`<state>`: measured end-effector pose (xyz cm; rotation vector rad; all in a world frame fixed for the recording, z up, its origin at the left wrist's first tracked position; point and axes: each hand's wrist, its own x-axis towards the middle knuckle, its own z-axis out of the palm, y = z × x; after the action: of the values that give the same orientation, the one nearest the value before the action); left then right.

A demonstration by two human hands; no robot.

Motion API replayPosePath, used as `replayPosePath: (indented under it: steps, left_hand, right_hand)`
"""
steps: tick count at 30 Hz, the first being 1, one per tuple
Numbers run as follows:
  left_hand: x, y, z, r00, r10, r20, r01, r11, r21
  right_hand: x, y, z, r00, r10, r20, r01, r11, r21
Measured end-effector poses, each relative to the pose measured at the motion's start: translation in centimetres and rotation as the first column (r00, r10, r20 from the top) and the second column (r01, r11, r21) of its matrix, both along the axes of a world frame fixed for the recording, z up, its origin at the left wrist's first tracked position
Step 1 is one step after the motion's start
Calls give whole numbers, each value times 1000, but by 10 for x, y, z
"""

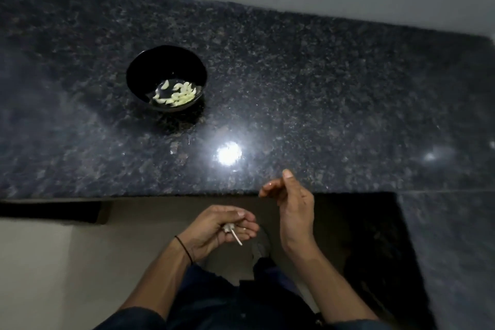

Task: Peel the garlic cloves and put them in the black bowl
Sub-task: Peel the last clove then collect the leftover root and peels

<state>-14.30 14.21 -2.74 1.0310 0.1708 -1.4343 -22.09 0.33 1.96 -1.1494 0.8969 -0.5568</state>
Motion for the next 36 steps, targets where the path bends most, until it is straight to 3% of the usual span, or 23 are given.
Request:
replayPosePath:
  steps: [5,11,16,20,25,31,36]
  left_hand:
    - [7,14,-6,974,-224,-21,223,974,-45]
    - [-18,9,6,929,-367,-58,363,930,-66]
    - [-75,4,17,847,-526,-68,522,850,-75]
    - [-140,8,25,726,-685,-53,682,728,-75]
    - [-247,30,23,546,-834,-83,834,551,-45]
    - [-369,79,4,407,-891,-201,910,414,11]
    - [-435,97,-45,296,-928,-226,955,282,91]
  right_hand:
    - [-24,48,5,933,-361,1,358,925,132]
    - [-94,88,5,827,-551,-116,563,805,188]
    - [-164,118,1,674,-721,-160,736,639,223]
    - [-231,155,2,508,-847,-157,848,459,266]
    - [-331,227,-7,255,-951,-176,931,192,309]
    - [-427,328,-48,-5,-965,-264,930,-101,353]
    - [-469,381,-95,-109,-925,-363,889,-255,381]
